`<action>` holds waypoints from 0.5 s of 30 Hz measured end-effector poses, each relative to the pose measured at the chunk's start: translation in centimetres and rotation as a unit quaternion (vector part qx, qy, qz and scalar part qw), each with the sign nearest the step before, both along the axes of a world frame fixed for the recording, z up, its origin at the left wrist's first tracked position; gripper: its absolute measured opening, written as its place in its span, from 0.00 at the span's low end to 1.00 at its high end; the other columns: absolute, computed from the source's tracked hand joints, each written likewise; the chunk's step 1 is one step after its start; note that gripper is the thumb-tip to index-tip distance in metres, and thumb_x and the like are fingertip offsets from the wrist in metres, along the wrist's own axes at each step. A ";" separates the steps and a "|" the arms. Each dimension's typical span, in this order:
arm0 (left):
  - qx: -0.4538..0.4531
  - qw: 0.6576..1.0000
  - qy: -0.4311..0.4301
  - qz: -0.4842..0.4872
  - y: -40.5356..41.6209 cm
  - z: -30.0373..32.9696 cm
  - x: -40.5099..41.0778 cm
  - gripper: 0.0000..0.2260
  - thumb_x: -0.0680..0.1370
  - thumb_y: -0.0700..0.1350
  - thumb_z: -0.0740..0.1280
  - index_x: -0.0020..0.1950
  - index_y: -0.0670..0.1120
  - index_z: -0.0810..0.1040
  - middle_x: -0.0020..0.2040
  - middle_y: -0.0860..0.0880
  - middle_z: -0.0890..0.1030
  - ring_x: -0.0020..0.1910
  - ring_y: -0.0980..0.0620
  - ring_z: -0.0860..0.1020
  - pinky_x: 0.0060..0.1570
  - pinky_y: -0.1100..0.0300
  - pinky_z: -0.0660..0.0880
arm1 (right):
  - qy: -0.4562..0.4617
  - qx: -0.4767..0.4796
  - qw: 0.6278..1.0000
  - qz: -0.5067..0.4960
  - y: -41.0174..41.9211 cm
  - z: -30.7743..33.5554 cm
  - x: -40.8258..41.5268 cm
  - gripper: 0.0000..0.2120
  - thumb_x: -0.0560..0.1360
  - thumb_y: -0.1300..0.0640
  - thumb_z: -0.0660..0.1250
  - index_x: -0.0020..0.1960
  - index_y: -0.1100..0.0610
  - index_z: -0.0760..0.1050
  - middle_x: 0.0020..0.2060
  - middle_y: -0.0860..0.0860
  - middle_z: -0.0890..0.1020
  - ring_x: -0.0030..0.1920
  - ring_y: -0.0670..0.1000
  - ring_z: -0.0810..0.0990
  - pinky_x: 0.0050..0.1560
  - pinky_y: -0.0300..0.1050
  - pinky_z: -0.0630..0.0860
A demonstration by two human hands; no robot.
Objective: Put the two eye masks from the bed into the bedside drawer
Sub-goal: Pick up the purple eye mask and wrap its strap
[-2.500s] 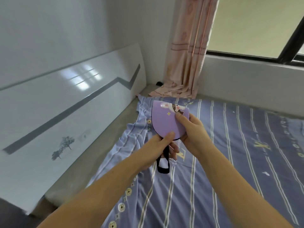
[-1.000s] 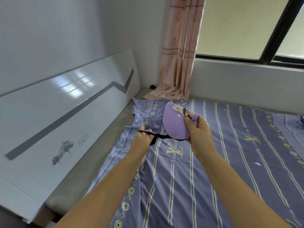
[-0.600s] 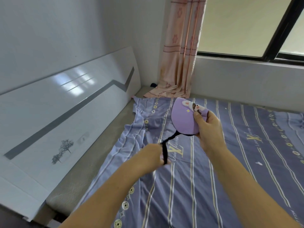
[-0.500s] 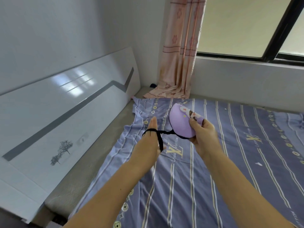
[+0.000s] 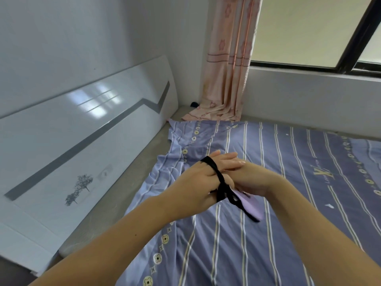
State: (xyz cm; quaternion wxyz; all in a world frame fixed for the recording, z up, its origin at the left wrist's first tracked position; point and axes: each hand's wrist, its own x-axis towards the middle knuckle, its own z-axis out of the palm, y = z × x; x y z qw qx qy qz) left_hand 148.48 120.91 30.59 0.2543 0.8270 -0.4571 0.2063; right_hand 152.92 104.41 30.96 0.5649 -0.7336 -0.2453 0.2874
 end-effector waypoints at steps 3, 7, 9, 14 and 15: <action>0.025 0.999 -0.019 -0.018 -0.1 -0.1 -0.4 0.05 0.75 0.39 0.67 0.45 0.40 0.81 0.65 0.40 0.76 0.70 0.46 0.66 0.75 0.56 0.55 | 0.011 -0.023 0.999 0.024 0.5 -0.3 0.0 0.09 0.68 0.60 0.63 0.46 0.58 0.78 0.40 0.58 0.82 0.43 0.54 0.82 0.46 0.49 0.80; 0.012 1.000 0.006 -0.002 0.6 -0.3 -0.9 0.07 0.73 0.39 0.65 0.44 0.39 0.83 0.52 0.41 0.84 0.55 0.45 0.81 0.55 0.52 0.78 | -0.051 -0.026 0.998 -0.009 1.1 -0.4 1.1 0.08 0.72 0.65 0.59 0.46 0.64 0.76 0.40 0.61 0.76 0.38 0.55 0.75 0.40 0.49 0.74; -0.038 0.998 0.023 0.032 1.8 -0.4 -0.9 0.08 0.72 0.37 0.66 0.44 0.39 0.84 0.47 0.43 0.86 0.49 0.47 0.84 0.48 0.55 0.80 | -0.047 -0.009 0.996 -0.076 0.8 -0.6 1.6 0.12 0.75 0.65 0.60 0.41 0.54 0.80 0.35 0.58 0.76 0.33 0.52 0.72 0.36 0.44 0.71; -0.091 0.987 -0.023 0.132 3.7 -1.7 -1.7 0.08 0.72 0.36 0.66 0.47 0.37 0.83 0.50 0.42 0.85 0.52 0.48 0.82 0.54 0.59 0.78 | -0.068 0.027 0.986 -0.147 1.1 -2.5 1.8 0.17 0.75 0.67 0.60 0.35 0.51 0.79 0.32 0.54 0.78 0.29 0.46 0.73 0.30 0.36 0.69; -0.101 0.983 -0.033 0.149 3.9 -2.2 -1.9 0.08 0.73 0.36 0.65 0.47 0.36 0.83 0.50 0.41 0.84 0.53 0.47 0.82 0.55 0.59 0.78 | -0.053 0.037 0.989 -0.133 1.5 -2.8 1.7 0.18 0.75 0.68 0.59 0.35 0.51 0.80 0.33 0.56 0.78 0.31 0.48 0.73 0.32 0.38 0.69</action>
